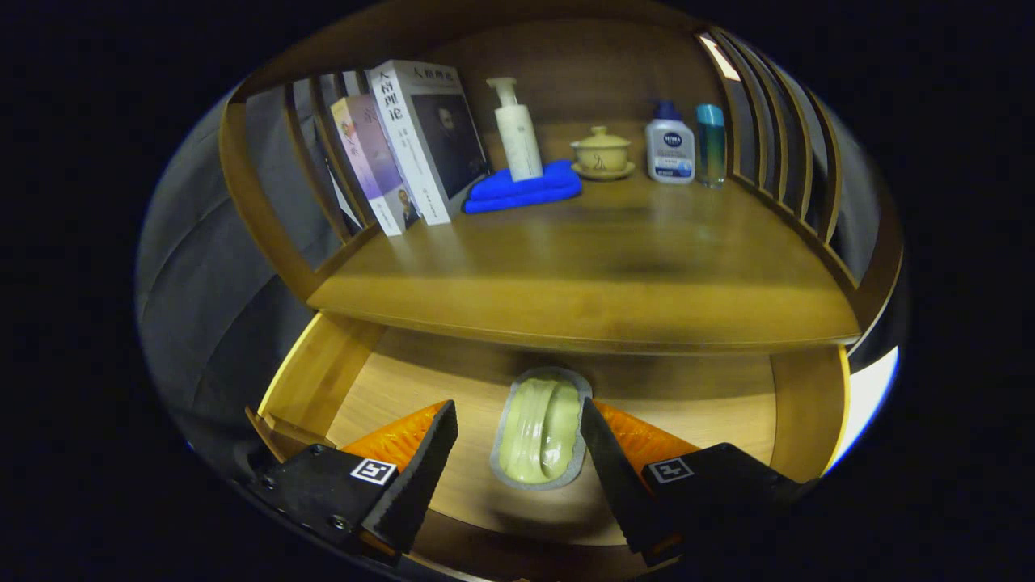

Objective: Pull open the drawer, take out the items inside it, and place them on the countertop above the cabinet.

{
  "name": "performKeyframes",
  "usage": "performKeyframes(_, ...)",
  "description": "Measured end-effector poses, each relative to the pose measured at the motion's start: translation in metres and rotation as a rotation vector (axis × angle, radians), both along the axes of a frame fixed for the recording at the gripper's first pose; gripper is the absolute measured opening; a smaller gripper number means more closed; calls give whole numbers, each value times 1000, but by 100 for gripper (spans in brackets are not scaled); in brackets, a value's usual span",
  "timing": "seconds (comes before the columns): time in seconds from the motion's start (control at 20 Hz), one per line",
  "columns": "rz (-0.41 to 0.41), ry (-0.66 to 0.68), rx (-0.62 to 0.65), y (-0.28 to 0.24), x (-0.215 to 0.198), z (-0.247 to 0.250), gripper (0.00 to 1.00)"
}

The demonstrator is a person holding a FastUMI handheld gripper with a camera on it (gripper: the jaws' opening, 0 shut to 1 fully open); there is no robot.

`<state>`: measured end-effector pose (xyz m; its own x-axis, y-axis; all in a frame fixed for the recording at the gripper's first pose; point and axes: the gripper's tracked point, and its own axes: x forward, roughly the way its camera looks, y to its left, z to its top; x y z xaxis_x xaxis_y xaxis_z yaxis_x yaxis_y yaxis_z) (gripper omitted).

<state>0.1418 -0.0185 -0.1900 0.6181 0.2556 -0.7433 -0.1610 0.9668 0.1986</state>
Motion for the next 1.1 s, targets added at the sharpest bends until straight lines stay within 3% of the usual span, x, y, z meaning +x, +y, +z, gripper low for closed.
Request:
performKeyframes(0.2, 9, 64, 17, 8, 1, -17, 95)
performKeyframes(0.3, 3, 86, -15, 3, 2, -25, 88)
performKeyframes(0.65, 14, 90, -83, -1, -1, -40, 32)
performKeyframes(0.7, 15, 69, -93, -3, 0, -38, 30)
performKeyframes(0.75, 20, 56, -112, -6, 0, -36, 20)
performKeyframes(1.1, -18, 14, -105, -12, -9, -26, 20)
